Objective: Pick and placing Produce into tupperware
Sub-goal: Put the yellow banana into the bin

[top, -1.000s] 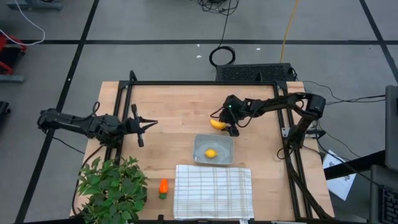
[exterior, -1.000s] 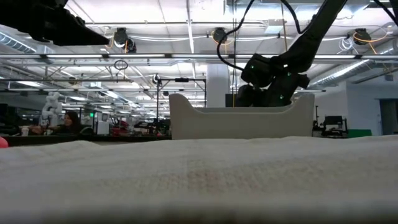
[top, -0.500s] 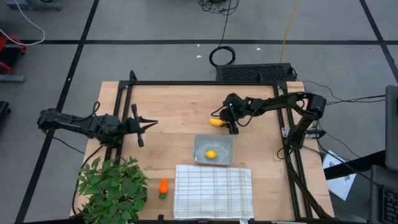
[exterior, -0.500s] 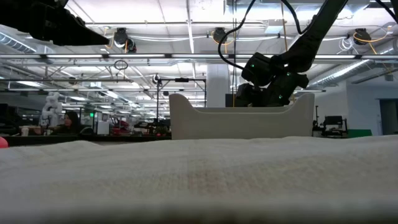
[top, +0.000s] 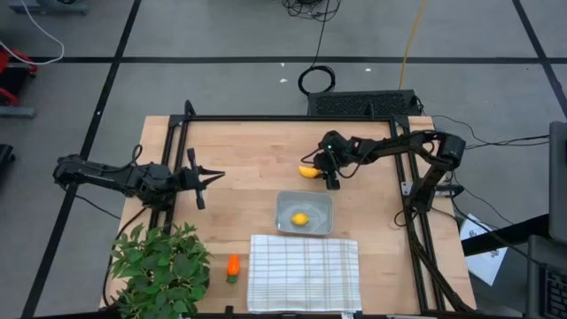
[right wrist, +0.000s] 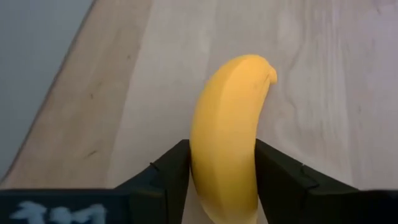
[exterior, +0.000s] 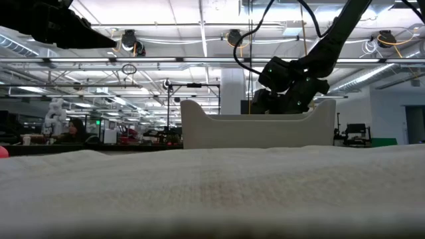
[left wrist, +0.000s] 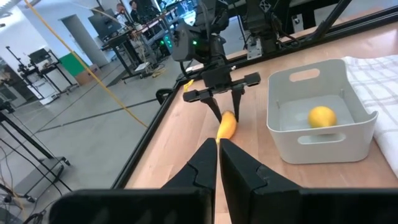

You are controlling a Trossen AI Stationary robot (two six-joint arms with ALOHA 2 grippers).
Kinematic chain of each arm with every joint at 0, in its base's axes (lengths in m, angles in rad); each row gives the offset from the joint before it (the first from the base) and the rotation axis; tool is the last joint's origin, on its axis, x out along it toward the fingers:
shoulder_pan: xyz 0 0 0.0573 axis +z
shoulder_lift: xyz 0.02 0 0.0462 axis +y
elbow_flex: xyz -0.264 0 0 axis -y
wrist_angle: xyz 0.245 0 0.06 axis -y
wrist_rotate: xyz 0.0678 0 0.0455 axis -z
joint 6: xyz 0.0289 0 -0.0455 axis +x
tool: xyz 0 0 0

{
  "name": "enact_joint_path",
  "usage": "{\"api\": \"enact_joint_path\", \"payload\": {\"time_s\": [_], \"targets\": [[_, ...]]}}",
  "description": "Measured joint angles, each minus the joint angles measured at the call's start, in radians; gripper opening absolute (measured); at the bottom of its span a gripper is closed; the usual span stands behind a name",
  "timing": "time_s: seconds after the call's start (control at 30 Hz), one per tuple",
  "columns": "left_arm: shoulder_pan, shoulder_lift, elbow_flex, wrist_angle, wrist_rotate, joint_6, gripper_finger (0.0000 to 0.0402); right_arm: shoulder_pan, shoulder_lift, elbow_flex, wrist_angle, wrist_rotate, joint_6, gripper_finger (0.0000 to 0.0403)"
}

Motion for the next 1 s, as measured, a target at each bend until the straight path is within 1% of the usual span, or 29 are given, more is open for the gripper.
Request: {"api": "enact_joint_path", "payload": {"time_s": [0.23,0.5,0.67,0.87,0.93,1.0], "targets": [[0.000,0.000,0.000,0.000,0.000,0.000,0.0024,-0.021,-0.084,0.000,0.000,0.000,0.004,0.0133],[0.000,0.000,0.000,0.000,0.000,0.002,0.0024,-0.022,-0.270,0.000,-0.028,-0.008,0.063,0.0149],[0.000,0.000,0.000,0.000,-0.001,0.003,0.0024,-0.022,-0.379,0.001,-0.068,-0.008,0.067,0.0140],[0.000,0.000,0.000,0.000,-0.002,0.010,0.0024,-0.037,-0.446,0.061,-0.165,-0.008,0.079,0.0140],[0.000,0.000,0.000,0.000,-0.006,0.010,0.0024,-0.033,-0.458,0.071,-0.179,-0.034,0.098,0.0141],[0.001,0.000,0.000,0.000,-0.008,0.010,0.0024,-0.033,-0.463,0.071,-0.181,-0.094,0.118,0.0142]]}}
